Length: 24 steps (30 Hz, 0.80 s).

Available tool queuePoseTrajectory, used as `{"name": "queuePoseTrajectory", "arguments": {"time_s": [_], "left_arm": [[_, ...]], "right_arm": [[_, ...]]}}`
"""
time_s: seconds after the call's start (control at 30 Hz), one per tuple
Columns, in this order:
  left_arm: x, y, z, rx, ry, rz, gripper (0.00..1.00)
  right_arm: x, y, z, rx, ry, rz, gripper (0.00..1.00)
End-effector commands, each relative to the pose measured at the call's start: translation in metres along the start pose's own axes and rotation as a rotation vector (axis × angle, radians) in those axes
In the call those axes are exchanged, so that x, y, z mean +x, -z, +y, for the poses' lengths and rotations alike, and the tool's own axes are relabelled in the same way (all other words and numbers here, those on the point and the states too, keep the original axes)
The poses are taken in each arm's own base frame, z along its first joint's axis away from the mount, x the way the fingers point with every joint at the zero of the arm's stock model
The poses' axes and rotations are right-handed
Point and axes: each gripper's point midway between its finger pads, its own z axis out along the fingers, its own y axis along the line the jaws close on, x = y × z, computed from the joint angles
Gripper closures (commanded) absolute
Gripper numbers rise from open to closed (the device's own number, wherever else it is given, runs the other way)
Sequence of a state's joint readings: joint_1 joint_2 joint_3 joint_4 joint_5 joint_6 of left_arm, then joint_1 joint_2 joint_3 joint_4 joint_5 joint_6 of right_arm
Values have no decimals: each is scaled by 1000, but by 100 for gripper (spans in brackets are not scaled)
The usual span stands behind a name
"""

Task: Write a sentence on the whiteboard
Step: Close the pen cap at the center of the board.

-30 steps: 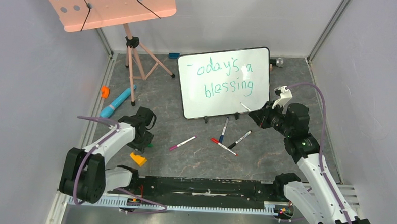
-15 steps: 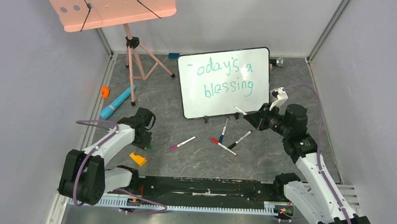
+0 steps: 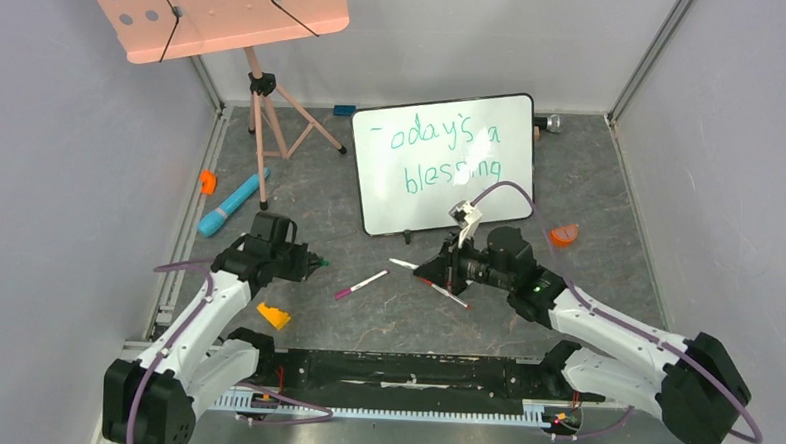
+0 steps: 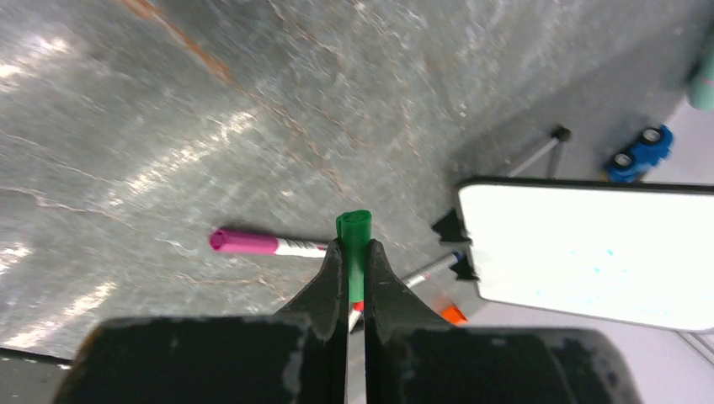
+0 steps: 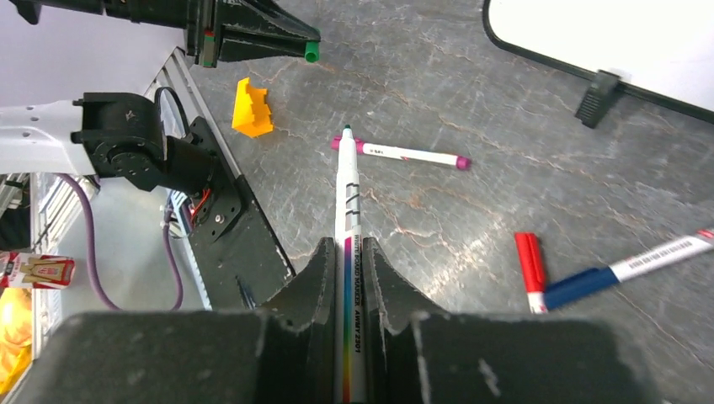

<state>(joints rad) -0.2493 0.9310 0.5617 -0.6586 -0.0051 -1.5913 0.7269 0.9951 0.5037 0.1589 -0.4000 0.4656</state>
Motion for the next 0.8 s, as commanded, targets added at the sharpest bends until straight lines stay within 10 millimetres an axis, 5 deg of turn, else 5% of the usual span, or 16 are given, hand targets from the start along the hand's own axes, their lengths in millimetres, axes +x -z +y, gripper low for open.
{"name": "queuePoseTrajectory", "arguments": {"time_s": [0.0, 0.3, 0.77], "left_arm": [[16, 20, -30, 113, 64, 94, 98], [28, 34, -40, 136, 47, 164, 98], [33, 45, -40, 167, 71, 197, 98]], "right_arm": [[-26, -26, 20, -5, 36, -124, 100], [-24, -65, 54, -61, 64, -117, 100], [-22, -93, 63, -78, 77, -76, 100]]}}
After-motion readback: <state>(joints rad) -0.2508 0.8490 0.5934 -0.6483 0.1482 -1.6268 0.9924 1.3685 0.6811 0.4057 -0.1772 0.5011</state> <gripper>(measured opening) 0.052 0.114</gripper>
